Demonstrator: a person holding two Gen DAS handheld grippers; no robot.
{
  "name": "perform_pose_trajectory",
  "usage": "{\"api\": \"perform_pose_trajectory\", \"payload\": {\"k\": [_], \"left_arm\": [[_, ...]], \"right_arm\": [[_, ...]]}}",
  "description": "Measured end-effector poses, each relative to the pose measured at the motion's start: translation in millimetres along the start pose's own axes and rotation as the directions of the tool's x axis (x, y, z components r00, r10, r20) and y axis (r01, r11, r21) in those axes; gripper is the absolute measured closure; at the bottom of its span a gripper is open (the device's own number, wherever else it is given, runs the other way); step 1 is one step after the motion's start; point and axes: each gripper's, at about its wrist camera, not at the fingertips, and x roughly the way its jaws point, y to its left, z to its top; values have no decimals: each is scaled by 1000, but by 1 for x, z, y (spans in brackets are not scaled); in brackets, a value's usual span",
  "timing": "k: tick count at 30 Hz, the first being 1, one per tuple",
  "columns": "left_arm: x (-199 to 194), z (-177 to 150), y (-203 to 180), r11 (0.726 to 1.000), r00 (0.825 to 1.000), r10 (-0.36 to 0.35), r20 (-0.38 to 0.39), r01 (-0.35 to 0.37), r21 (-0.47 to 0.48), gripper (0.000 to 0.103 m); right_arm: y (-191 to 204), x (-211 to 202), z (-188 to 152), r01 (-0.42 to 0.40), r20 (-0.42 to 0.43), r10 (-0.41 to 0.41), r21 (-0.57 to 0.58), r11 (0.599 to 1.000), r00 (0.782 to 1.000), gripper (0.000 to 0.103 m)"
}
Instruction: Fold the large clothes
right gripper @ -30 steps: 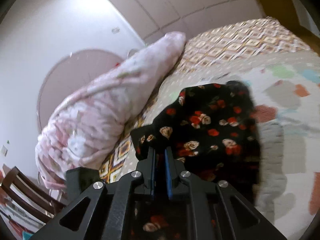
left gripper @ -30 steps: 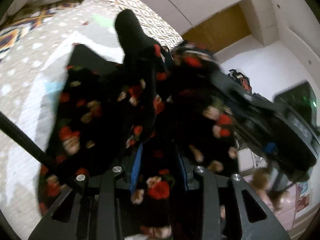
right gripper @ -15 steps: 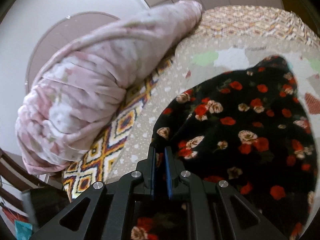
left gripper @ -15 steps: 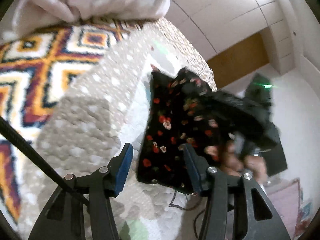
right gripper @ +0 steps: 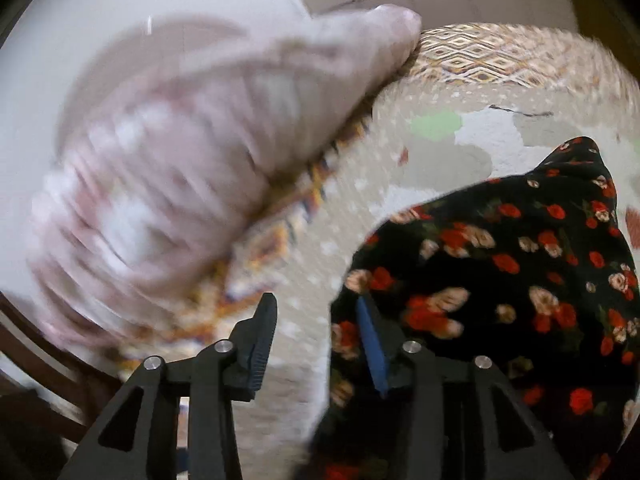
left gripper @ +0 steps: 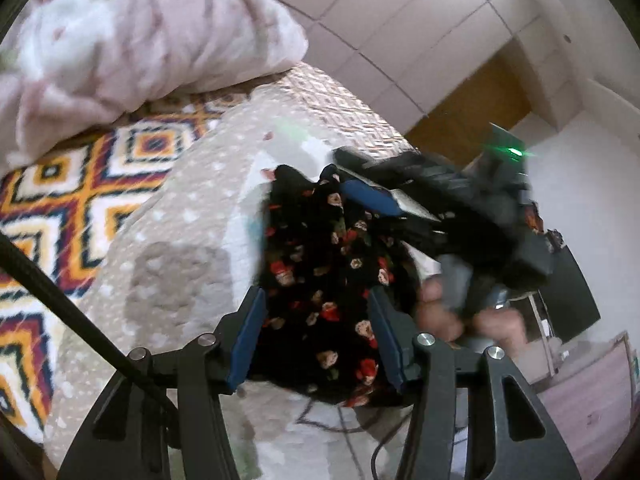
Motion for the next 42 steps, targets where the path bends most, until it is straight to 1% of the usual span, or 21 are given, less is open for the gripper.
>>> {"api": "perform_pose_trajectory", "payload": {"k": [2, 4, 6, 9, 11, 13, 14, 15, 18, 22, 24, 27, 30, 31, 33, 34, 35, 37, 38, 40, 42], "left_arm": [[6, 1, -22, 999, 1000, -16, -5, 16, 50, 51], [18, -1, -42, 993, 1000, -12, -19, 14, 113, 48], [32, -6, -60, 981, 999, 12, -39, -4, 195, 47], [56, -14, -67, 952, 989, 132, -67, -108, 286, 48], [72, -19, -56, 923, 966, 248, -72, -213, 319, 52], [81, -19, -38, 937, 962, 252, -106, -214, 277, 52], [84, -17, -26, 952, 965, 231, -126, -197, 235, 52], [85, -16, -21, 956, 965, 228, -130, -197, 217, 52], [87, -11, -10, 942, 956, 275, -107, -245, 230, 52], [92, -5, 16, 950, 953, 279, -115, -257, 175, 49], [93, -4, 23, 951, 951, 288, -110, -270, 152, 43], [92, -4, 16, 940, 945, 312, -95, -292, 176, 41], [83, 0, 6, 953, 960, 260, -102, -238, 188, 41], [79, 3, 4, 958, 965, 239, -103, -218, 184, 41], [64, 10, -5, 965, 974, 213, -78, -196, 176, 41], [60, 14, -8, 966, 977, 205, -62, -192, 173, 40], [54, 18, -12, 970, 982, 184, -42, -175, 168, 36], [49, 25, -17, 981, 991, 134, -24, -129, 145, 26], [50, 28, -18, 983, 992, 124, -21, -120, 137, 22], [57, 31, -25, 983, 993, 113, -22, -108, 152, 20], [68, 31, -31, 972, 991, 130, -34, -120, 201, 17]], "right_arm": [[-17, -37, 13, -54, 64, 50, 55, 997, 997, 52], [-39, -75, 18, -29, 122, 18, 85, 996, 992, 51], [-54, -97, 12, 1, 131, -12, 86, 996, 991, 51], [-68, -108, -13, 51, 73, -55, 45, 998, 996, 53], [-63, -100, -33, 96, 9, -96, -38, 995, 995, 73], [-54, -78, -46, 126, -50, -133, -124, 984, 990, 78], [-53, -64, -50, 139, -81, -152, -147, 979, 985, 81], [-53, -51, -54, 145, -113, -163, -157, 977, 980, 81], [-47, -14, -56, 162, -140, -187, -175, 971, 972, 81], [-38, 11, -52, 180, -155, -206, -165, 970, 966, 81], [-32, 16, -52, 210, -137, -236, -181, 961, 962, 81], [-25, 15, -55, 246, -101, -269, -196, 949, 958, 81], [-28, -7, -49, 206, -91, -223, -170, 964, 970, 82], [-33, -27, -44, 148, -73, -158, -130, 980, 985, 78], [-41, -60, -38, 97, -14, -99, -89, 991, 995, 58], [-48, -82, -35, 99, 36, -96, -75, 992, 995, 37], [-54, -96, -33, 102, 66, -97, -69, 992, 993, 22], [-74, -118, -31, 117, 97, -113, -42, 992, 989, 16], [-84, -122, -30, 132, 94, -129, -22, 991, 987, 16], [-109, -123, -34, 145, 77, -148, 41, 989, 986, 16], [-126, -119, -41, 124, 58, -130, 92, 988, 990, 16]]}}
